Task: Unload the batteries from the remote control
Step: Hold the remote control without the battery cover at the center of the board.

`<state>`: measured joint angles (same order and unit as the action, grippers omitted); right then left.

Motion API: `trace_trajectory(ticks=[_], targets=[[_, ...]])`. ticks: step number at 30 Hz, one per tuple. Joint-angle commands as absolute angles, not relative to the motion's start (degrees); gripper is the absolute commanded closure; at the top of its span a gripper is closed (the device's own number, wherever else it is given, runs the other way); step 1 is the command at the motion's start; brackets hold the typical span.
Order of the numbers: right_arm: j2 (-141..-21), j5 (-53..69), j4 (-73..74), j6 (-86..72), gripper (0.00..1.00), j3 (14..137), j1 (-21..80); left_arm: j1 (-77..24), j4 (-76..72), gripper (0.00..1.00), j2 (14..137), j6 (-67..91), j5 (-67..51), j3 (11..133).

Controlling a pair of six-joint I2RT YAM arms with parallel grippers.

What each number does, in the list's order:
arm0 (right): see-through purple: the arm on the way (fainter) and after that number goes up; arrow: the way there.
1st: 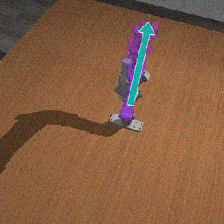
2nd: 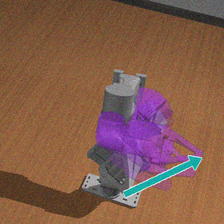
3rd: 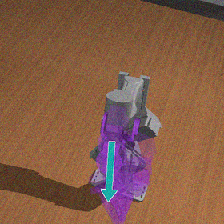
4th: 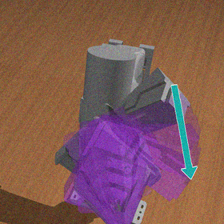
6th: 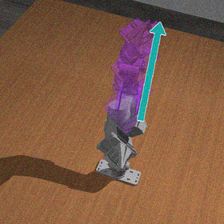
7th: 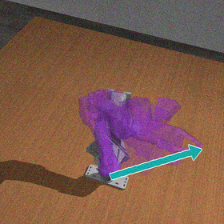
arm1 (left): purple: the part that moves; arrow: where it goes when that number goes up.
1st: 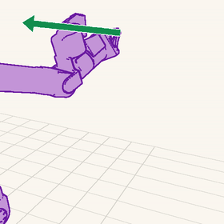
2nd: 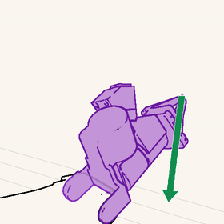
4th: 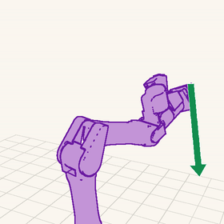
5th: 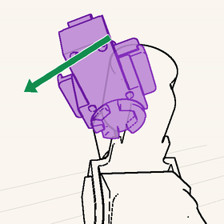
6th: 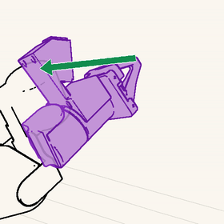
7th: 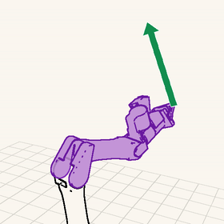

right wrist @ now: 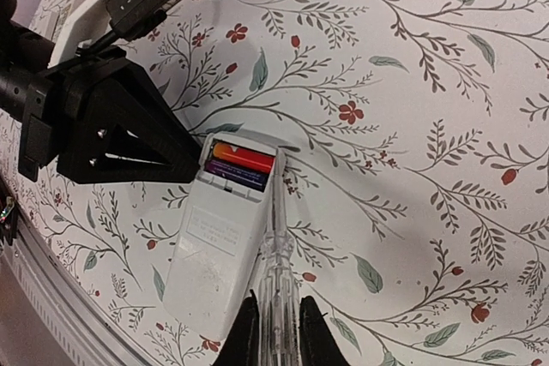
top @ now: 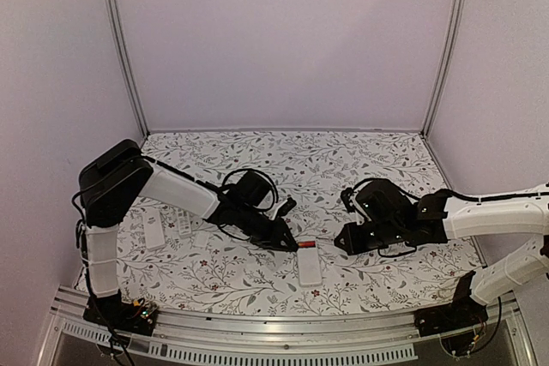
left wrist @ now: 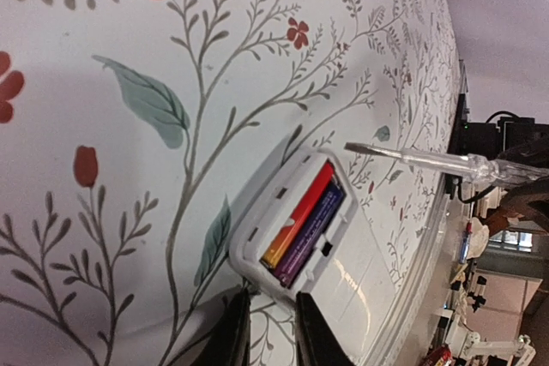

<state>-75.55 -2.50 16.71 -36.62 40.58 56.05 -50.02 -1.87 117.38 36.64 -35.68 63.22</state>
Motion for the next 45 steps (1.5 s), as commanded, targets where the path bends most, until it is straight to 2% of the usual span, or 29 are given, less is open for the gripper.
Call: trace_trajectory(ticks=[1, 30, 38, 45], targets=[[-75.2, -4.4, 19.2, -36.4, 1.0, 42.6, 57.0, -51.1, -1.4, 0.82, 119.1, 36.6, -35.3, 63.8], [-78.9, -6.1, 23.8, -37.0, 1.0, 45.6, 58.4, -51.5, -1.5, 0.83, 119.1, 36.7, -35.5, 64.0], [-75.1, -7.6, 23.0, -36.9, 1.0, 45.8, 58.4, -51.1, -1.4, 0.83, 119.9, 36.0, -35.5, 66.1], [-73.9, -8.1, 23.2, -36.3, 1.0, 45.0, 58.1, -51.6, -2.3, 0.76, 122.9, 35.8, -38.8, 70.2]])
